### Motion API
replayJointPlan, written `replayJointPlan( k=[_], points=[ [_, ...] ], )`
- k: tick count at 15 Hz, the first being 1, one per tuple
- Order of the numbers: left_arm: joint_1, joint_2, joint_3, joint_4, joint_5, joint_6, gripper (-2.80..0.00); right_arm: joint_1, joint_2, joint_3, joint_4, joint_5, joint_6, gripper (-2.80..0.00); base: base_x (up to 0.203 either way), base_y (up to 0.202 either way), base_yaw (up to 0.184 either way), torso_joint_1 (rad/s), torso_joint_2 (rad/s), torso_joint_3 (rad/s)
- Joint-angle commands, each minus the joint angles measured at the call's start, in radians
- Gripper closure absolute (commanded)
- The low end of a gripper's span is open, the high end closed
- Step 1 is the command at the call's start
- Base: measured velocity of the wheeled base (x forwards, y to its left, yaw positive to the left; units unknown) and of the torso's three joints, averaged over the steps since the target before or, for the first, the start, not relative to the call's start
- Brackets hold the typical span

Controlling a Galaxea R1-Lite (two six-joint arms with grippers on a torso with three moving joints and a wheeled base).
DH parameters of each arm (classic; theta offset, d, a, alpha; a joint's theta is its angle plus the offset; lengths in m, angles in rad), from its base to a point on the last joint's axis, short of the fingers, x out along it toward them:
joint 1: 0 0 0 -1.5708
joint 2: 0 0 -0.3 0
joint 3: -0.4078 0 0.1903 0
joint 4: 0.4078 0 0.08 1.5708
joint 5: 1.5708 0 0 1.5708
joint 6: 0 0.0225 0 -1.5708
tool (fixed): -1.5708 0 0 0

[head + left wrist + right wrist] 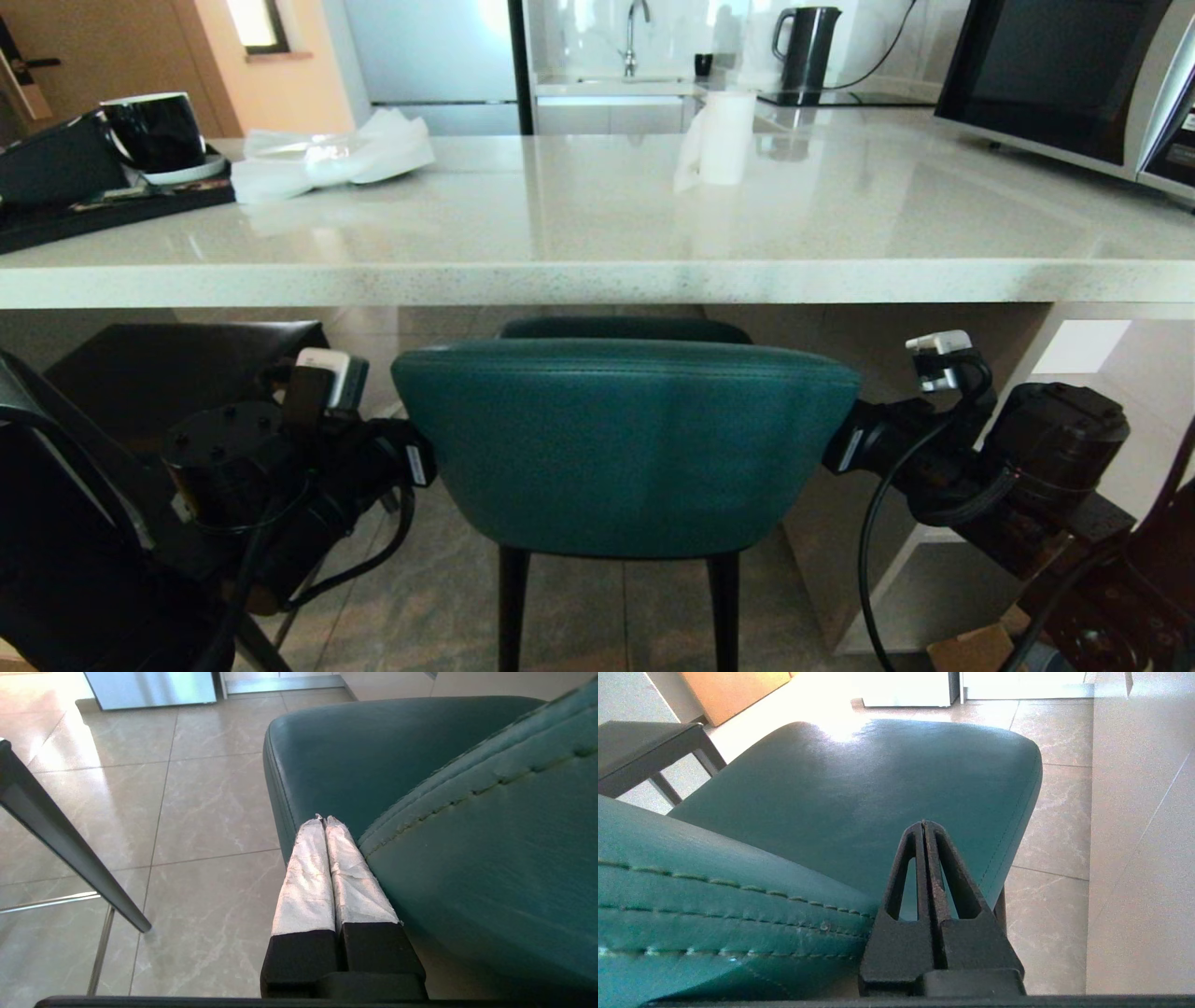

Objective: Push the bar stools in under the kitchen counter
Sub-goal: Pull the blue chair out from under the dining table

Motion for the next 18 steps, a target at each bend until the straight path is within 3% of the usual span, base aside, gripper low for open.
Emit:
replayJointPlan(
  k=[1, 4, 18],
  points=[
    [-0.042, -0.009, 0.002, -0.019, -0.003, -0.001, 0.00, 0.002, -0.008, 0.003, -0.012, 0.000, 0.001, 0.00, 0.000, 0.000, 0.000, 0.000, 0.00, 0.000],
    [-0.049, -0.010, -0.019, -0.017, -0.003, 0.004, 0.00, 0.002, -0.016, 0.008, -0.012, 0.000, -0.014, 0.00, -0.049, 0.000, 0.000, 0.000, 0.00, 0.001],
    [-0.070, -0.017, 0.004, -0.016, 0.000, 0.004, 0.00, 0.021, -0.016, -0.006, -0.012, -0.008, -0.035, 0.00, -0.195, 0.000, -0.002, 0.002, 0.00, 0.001]
  ],
)
